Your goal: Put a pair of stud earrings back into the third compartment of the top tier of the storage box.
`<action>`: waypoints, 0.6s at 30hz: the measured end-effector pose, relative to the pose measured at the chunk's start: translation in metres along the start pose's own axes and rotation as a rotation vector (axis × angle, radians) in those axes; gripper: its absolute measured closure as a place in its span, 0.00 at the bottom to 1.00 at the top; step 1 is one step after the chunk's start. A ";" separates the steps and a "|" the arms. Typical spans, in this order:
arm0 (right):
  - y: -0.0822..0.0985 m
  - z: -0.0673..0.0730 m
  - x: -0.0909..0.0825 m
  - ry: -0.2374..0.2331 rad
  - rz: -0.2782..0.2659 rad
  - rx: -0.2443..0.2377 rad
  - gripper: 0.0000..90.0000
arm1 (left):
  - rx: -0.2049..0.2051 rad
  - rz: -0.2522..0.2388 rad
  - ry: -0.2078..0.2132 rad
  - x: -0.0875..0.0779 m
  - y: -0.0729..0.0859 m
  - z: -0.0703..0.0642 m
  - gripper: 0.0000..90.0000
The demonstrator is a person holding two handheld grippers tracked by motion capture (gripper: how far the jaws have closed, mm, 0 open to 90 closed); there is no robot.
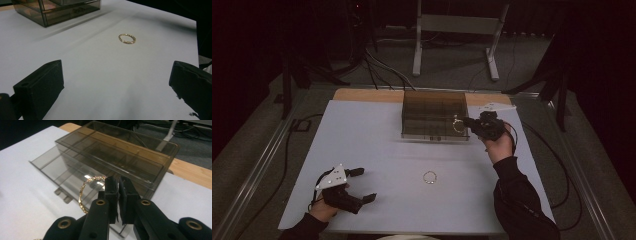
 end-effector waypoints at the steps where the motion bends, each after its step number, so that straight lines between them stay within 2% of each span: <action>1: 0.000 -0.002 0.001 0.004 0.001 0.004 0.96 | 0.001 -0.001 0.000 0.000 0.000 0.000 0.01; 10: 0.003 -0.012 0.013 0.030 0.031 0.027 0.96 | 0.002 -0.001 -0.002 0.000 0.000 0.000 0.01; 18: 0.008 -0.016 0.025 0.033 0.049 0.047 0.95 | 0.006 0.000 -0.001 0.000 0.000 0.000 0.01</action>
Point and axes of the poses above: each handheld gripper's, and its own axes: x roughly forward along the jaws, y roughly out of its underside, z roughly to its left, the point moved 10 cm from there along x, roughly forward along the jaws, and after that the axes turned 14 degrees about -y, right-handed, at the moved point
